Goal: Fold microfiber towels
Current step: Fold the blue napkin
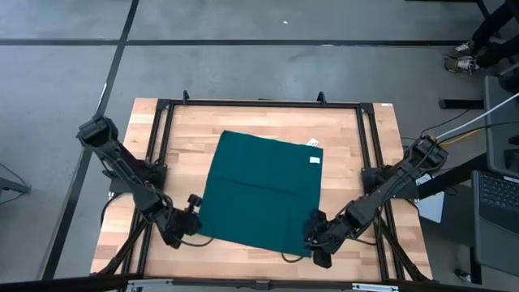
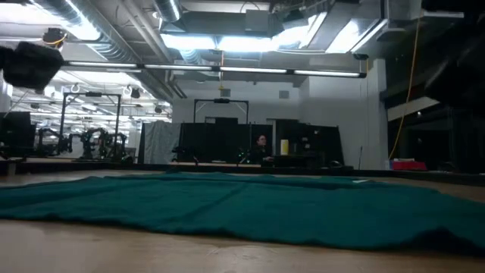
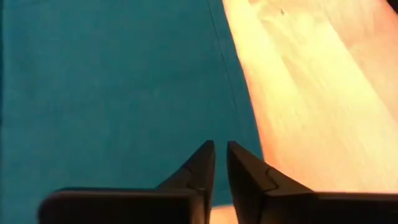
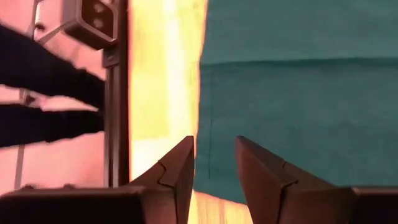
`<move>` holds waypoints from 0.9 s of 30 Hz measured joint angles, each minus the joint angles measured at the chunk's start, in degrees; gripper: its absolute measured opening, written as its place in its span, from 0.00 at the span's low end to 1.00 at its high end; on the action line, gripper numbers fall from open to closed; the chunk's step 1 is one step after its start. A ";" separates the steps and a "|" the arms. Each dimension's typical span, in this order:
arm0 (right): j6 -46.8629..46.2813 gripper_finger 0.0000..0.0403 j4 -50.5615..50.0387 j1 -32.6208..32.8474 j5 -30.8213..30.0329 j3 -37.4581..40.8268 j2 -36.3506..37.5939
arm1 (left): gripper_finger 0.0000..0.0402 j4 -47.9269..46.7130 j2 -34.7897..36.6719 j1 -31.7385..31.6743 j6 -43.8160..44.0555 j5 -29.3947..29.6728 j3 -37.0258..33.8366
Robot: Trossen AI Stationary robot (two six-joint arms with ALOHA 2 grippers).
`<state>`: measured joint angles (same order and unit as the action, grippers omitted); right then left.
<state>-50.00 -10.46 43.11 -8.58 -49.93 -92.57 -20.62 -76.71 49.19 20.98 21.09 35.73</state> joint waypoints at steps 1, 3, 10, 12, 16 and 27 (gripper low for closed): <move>-1.40 0.32 0.67 -0.01 -0.46 0.00 -0.58 | 0.12 1.37 -0.90 -0.27 0.89 -0.45 0.00; -4.75 0.35 2.66 0.09 -0.65 0.00 -1.93 | 0.18 4.36 -2.43 -0.53 2.29 -4.00 0.03; -6.15 0.40 7.50 3.25 2.67 -0.02 -5.40 | 0.31 4.21 -4.04 -0.05 6.58 -6.21 1.51; -3.57 0.40 6.40 3.23 2.85 -0.02 -5.40 | 0.31 1.46 -4.06 0.04 5.98 -5.46 1.34; -1.32 0.40 4.46 3.24 2.53 -0.02 -5.40 | 0.30 -2.76 -4.10 0.49 8.68 -4.64 1.22; -0.61 0.40 4.91 3.53 4.35 -0.13 -8.16 | 0.30 -3.53 -4.10 3.36 12.75 1.80 1.20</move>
<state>-50.61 -5.54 46.65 -4.23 -50.06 -100.73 -24.15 -80.82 52.56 33.72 22.89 36.93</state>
